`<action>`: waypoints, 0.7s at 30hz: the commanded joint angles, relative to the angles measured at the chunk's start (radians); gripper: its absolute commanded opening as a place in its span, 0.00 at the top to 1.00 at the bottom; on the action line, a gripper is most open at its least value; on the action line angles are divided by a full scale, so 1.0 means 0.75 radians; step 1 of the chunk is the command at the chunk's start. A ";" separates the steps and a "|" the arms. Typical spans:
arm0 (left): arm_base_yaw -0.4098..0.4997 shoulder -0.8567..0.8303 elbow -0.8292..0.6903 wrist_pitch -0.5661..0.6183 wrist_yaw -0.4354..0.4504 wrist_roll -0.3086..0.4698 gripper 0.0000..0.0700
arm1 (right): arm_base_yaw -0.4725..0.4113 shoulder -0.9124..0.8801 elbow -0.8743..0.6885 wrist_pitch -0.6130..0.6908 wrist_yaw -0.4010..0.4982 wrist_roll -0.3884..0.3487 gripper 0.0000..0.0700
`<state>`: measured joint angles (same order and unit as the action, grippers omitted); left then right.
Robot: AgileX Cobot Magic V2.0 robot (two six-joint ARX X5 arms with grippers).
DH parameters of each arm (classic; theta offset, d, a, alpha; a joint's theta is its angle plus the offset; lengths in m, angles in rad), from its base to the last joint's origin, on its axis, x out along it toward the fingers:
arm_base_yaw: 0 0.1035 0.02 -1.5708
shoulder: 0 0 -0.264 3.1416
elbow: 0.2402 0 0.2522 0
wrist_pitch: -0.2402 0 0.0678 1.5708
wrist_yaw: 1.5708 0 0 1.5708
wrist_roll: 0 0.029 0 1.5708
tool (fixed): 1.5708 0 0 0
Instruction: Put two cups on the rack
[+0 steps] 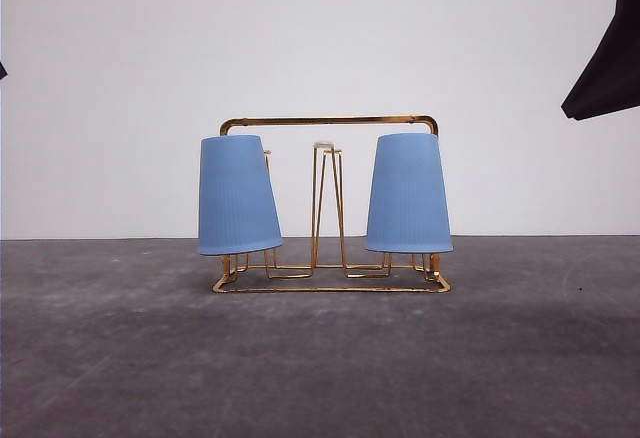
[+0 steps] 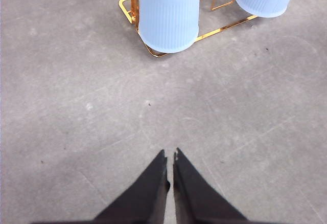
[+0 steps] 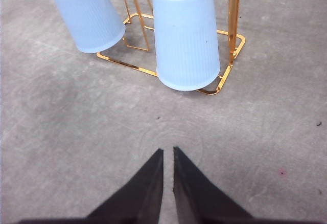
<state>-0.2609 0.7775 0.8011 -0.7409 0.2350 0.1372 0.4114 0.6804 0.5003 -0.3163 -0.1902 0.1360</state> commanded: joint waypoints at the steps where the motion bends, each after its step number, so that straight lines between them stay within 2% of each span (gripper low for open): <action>1: 0.009 -0.007 0.001 0.020 0.001 0.012 1.00 | 0.007 0.003 0.010 0.014 0.000 0.010 0.96; 5: 0.083 -0.133 -0.148 0.183 0.001 0.028 1.00 | 0.007 0.003 0.010 0.014 0.001 0.010 0.96; 10: 0.199 -0.448 -0.538 0.674 -0.005 -0.074 1.00 | 0.007 0.003 0.010 0.014 0.000 0.010 0.96; 12: 0.236 -0.588 -0.675 0.812 -0.037 -0.113 1.00 | 0.007 0.003 0.010 0.014 0.000 0.010 0.96; 14: 0.262 -0.722 -0.791 0.883 -0.137 -0.164 1.00 | 0.007 0.003 0.010 0.014 0.001 0.010 0.96; 17: 0.283 -0.873 -0.915 0.884 -0.292 -0.197 1.00 | 0.007 0.003 0.010 0.014 0.001 0.010 0.96; 21: 0.310 -0.975 -1.007 0.867 -0.354 -0.246 1.00 | 0.007 0.003 0.010 0.014 0.001 0.010 0.96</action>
<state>-0.0299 0.0513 0.0433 -0.1066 -0.0266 -0.0204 0.4114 0.6804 0.5003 -0.3163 -0.1902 0.1362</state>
